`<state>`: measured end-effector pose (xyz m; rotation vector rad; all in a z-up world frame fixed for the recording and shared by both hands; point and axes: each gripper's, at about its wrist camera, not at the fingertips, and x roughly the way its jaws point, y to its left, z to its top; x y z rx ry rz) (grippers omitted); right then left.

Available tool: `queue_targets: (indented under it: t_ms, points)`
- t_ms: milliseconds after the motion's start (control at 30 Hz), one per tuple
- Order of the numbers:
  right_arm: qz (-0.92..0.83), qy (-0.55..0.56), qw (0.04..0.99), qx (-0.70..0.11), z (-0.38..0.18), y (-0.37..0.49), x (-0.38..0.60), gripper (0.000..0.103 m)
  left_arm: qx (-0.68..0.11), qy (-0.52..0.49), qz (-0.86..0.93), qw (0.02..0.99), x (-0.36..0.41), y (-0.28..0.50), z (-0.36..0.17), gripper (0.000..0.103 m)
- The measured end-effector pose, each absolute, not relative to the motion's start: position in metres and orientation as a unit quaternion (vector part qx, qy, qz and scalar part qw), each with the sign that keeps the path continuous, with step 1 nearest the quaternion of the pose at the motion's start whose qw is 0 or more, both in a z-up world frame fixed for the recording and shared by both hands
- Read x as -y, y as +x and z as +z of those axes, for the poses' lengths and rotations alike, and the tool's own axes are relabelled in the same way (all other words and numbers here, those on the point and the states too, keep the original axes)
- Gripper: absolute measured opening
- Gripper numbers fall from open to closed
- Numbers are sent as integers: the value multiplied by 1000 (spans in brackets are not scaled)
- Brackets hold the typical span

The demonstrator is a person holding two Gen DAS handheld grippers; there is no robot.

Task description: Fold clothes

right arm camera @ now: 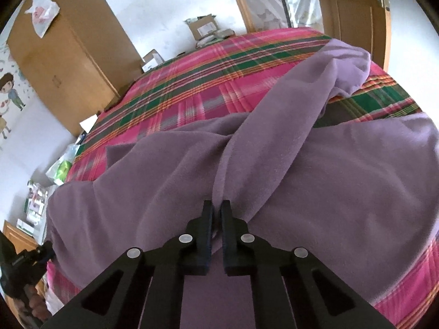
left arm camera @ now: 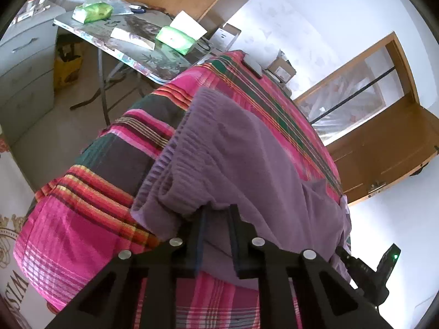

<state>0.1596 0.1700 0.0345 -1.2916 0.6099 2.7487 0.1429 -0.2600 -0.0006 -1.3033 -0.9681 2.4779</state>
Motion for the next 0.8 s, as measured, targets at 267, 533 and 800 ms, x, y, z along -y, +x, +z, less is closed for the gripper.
queue_targets:
  t_ms: [267,533,800]
  points:
    - [900,-386,20,-202,48,188,-171,3,322,-438,836,80,262,144,-2,7]
    - [907,-368,17,-204,59,208,-170,3,327,-431,838,69,265,148,1,2]
    - [898,-382,16,-218,44,220,-173,3,331,-424,841,58,267,155,2,2]
